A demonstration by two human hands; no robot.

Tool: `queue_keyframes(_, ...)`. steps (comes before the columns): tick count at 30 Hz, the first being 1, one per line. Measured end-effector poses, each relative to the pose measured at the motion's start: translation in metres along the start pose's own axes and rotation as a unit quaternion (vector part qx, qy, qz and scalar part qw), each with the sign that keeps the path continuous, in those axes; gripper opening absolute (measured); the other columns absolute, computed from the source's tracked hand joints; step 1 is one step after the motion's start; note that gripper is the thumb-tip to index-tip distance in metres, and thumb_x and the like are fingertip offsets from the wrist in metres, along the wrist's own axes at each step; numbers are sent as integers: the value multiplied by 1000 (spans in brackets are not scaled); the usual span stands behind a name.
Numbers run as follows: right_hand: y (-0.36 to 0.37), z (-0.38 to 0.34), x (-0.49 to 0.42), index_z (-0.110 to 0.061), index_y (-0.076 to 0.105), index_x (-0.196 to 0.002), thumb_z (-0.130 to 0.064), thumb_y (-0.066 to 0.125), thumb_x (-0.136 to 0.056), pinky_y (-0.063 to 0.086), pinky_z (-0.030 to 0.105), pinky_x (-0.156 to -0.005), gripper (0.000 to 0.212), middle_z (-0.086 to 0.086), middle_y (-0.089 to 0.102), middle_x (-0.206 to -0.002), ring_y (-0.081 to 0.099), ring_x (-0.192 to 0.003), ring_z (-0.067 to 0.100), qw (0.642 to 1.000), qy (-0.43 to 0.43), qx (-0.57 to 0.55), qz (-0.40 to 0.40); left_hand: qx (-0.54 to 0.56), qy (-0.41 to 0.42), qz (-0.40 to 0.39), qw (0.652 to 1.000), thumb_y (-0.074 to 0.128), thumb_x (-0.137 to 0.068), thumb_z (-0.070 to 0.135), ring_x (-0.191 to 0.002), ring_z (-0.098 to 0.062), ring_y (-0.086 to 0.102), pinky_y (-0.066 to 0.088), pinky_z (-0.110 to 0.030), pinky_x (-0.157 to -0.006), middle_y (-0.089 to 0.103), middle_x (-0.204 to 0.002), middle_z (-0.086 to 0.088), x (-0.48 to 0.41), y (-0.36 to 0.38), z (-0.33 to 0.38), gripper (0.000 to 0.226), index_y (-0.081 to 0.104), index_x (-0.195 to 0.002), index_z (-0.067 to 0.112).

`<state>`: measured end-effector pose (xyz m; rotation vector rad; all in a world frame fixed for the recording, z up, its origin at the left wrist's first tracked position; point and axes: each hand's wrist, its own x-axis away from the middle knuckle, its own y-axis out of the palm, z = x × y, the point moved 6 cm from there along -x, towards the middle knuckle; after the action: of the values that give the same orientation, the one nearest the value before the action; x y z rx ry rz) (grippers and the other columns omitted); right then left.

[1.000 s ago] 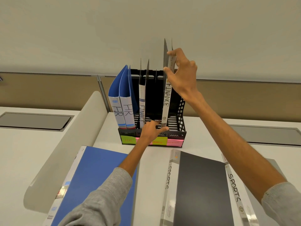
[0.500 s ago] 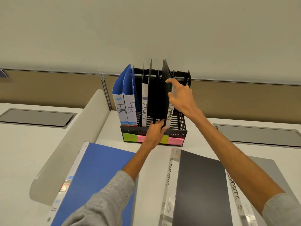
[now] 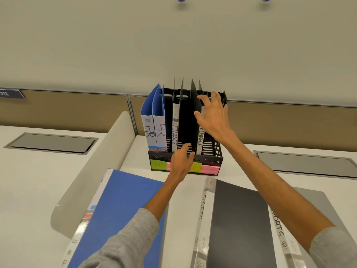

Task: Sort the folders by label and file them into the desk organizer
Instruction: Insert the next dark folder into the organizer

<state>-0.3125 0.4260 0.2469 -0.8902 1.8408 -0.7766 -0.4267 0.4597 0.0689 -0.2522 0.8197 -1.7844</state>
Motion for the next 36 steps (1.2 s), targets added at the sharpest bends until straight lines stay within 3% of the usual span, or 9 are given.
queue_keyframes(5, -10, -35, 1, -17, 48, -138, -30, 59, -93, 15, 60, -118, 48, 8, 47, -142, 33, -141, 25, 997, -56, -27, 40, 8, -27, 109, 994, 61, -94, 32, -84, -21, 71, 55, -30, -72, 75, -93, -5, 7, -41, -2, 28, 55, -116, 16)
queue_keyframes(7, -10, -50, -2, -17, 49, -137, -32, 59, -93, 17, 56, -119, 47, 9, 51, -138, 40, -136, 25, 995, -82, -24, 45, 7, -31, 135, 990, 63, -92, 32, -85, -22, 70, 47, -24, -69, 74, -95, -6, 8, -52, -1, 31, 52, -116, 16)
queue_keyframes(10, -4, -68, -8, -15, 48, -136, -37, 59, -93, 38, 43, -107, 50, 12, 58, -126, 53, -120, 27, 994, -99, -22, 45, 10, -29, 152, 988, 68, -88, 31, -100, -25, 67, 50, -29, -77, 71, -110, -8, 6, -63, 2, 44, 49, -124, 13)
queue_keyframes(14, 17, -79, -21, -15, 40, -141, -44, 58, -93, 50, 39, -85, 60, 19, 58, -124, 60, -108, 32, 998, -62, -3, 5, 20, -26, 121, 992, 68, -88, 27, -119, -30, 57, 51, -40, -95, 61, -128, -14, 1, -65, -1, 60, 43, -139, 9)
queue_keyframes(19, 36, -73, -32, -11, 39, -145, -32, 56, -94, 50, 42, -87, 57, 21, 65, -114, 61, -108, 37, 999, -6, -28, -45, 54, -8, 66, 996, 69, -88, 21, -129, -29, 49, 44, -41, -104, 56, -136, -13, -9, -64, -10, 59, 43, -140, 12)
queue_keyframes(24, 49, -72, -29, -3, 53, -129, -15, 49, -93, 43, 33, -82, 38, 15, 67, -100, 63, -94, 31, 998, 7, -59, -30, 56, -11, 7, 998, 72, -86, 20, -122, -29, 55, 48, -47, -103, 60, -131, -13, -17, -59, -22, 52, 51, -133, 11)
queue_keyframes(28, 30, -79, -34, 2, 61, -116, -6, 50, -88, 56, 38, -73, 31, 14, 67, -82, 62, -72, 24, 997, -4, -77, 12, 63, -15, -5, 998, 72, -86, 17, -123, -29, 56, 49, -45, -102, 61, -131, -13, -18, -55, -26, 51, 52, -133, 9)
queue_keyframes(32, -6, -96, -39, -2, 68, -106, -9, 50, -87, 54, 30, -58, 27, 11, 69, -73, 52, -53, 16, 996, -23, -67, 60, 75, -8, -5, 997, 70, -89, 17, -120, -28, 59, 49, -42, -99, 63, -129, -11, -15, -55, -23, 48, 52, -133, 8)
queue_keyframes(36, -56, -114, -36, -1, 69, -92, -9, 50, -84, 55, 38, -61, 22, 12, 67, -68, 60, -56, 23, 988, -47, -84, 122, 70, 16, 18, 997, 65, -93, 21, -117, -27, 61, 51, -40, -97, 64, -128, -8, -15, -60, -9, 49, 48, -138, 11)
